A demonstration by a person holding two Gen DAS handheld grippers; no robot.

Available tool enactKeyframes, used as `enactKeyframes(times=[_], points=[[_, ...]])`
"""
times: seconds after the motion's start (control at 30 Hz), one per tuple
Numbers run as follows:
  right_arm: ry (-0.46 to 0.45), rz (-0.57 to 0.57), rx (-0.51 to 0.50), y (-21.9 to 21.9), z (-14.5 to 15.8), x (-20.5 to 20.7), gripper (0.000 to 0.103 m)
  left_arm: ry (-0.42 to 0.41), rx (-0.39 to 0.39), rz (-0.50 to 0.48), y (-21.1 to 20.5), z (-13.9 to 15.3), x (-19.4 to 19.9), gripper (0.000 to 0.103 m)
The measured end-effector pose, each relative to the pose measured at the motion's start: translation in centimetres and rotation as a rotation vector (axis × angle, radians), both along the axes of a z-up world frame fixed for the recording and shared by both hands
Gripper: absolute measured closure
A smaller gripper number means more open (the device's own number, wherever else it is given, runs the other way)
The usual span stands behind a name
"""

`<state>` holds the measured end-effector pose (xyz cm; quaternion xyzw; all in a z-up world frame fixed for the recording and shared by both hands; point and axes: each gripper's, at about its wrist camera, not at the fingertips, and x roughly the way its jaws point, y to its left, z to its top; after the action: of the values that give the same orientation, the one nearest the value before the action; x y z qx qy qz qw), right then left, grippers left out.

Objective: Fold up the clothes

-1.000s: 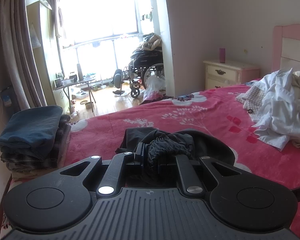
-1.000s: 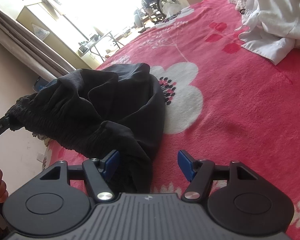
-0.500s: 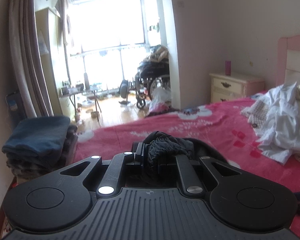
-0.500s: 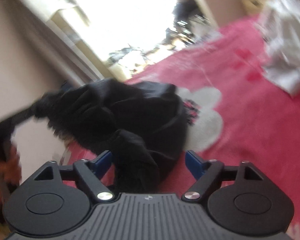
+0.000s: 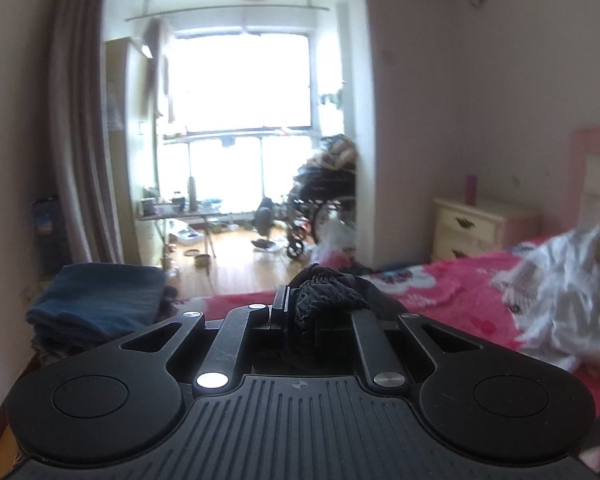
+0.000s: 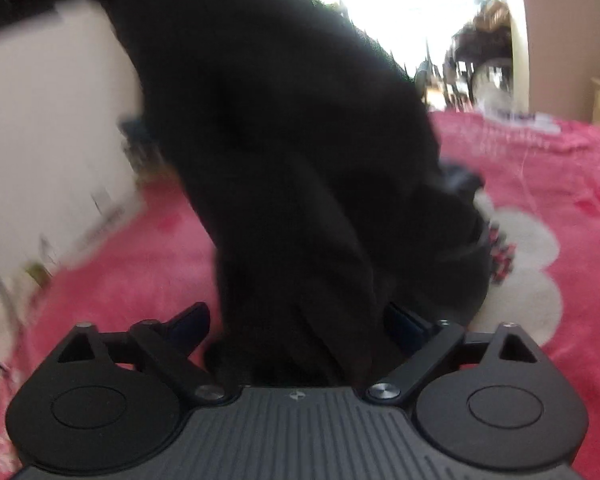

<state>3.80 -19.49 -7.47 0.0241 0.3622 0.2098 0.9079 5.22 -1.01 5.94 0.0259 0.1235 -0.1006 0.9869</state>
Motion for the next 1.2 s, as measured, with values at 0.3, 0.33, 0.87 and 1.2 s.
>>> enactKeyframes(times=[0.3, 0.33, 0.87, 1.2], points=[[-0.138, -0.176, -0.08, -3.3, 2.3, -2.8, 0.101, 0.058, -0.056, 0.104, 5.4, -1.9, -1.7, 0.095], [-0.19, -0.2, -0.102, -4.1, 3.4, -3.4, 0.101, 0.062, -0.058, 0.104, 5.8, -2.2, -2.2, 0.095], [-0.129, -0.18, -0.523, -10.1, 0.8, -7.5, 0.101, 0.288, 0.161, -0.242, 1.4, -12.2, -10.5, 0.094], [-0.087, -0.079, -0.575, -10.2, -1.3, -8.6, 0.088, 0.419, 0.426, -0.355, -0.5, -17.9, -11.0, 0.081]])
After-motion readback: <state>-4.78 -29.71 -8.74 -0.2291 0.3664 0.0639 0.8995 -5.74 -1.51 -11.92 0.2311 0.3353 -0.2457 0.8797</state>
